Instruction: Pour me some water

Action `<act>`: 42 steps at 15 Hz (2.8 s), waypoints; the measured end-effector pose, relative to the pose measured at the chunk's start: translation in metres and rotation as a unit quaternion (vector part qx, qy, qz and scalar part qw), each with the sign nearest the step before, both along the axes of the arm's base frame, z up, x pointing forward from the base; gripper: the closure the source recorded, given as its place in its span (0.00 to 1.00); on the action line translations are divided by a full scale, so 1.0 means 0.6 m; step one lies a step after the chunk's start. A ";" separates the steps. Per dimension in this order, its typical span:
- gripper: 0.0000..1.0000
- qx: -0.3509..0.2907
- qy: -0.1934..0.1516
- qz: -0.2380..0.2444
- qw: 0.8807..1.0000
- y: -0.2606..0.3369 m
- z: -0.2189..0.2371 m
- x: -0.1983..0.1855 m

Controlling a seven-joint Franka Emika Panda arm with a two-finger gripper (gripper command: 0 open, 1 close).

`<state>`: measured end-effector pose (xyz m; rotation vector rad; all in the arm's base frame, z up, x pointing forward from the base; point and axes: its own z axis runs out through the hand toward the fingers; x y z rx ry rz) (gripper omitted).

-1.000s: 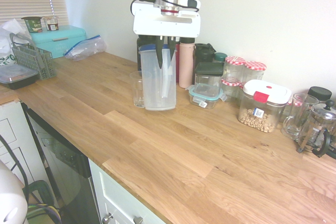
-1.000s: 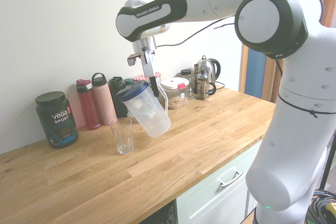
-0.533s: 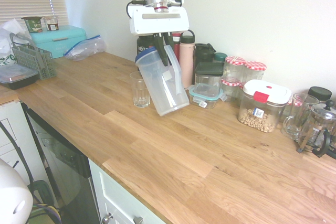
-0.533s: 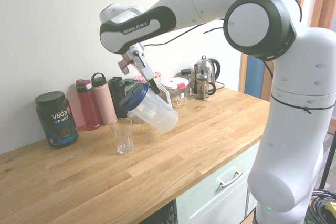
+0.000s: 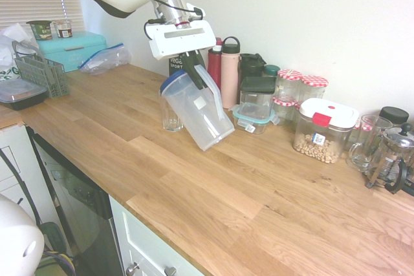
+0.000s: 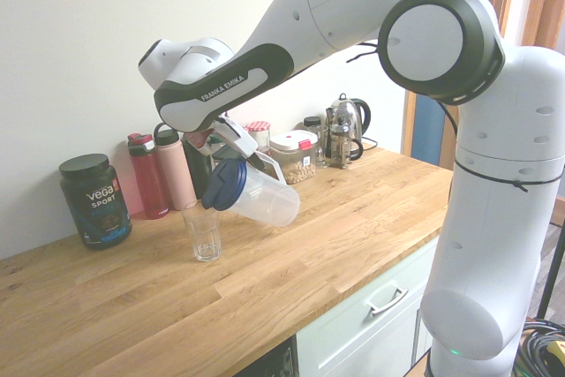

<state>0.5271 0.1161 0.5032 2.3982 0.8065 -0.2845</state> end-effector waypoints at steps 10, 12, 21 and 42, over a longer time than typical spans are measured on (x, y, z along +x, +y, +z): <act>1.00 0.018 -0.015 -0.009 1.000 -0.004 0.029 0.002; 1.00 0.077 -0.016 -0.038 0.996 -0.024 0.101 -0.012; 1.00 0.250 -0.049 -0.250 0.934 -0.226 0.264 -0.113; 1.00 0.318 -0.413 -0.578 0.628 -0.506 -0.025 -0.184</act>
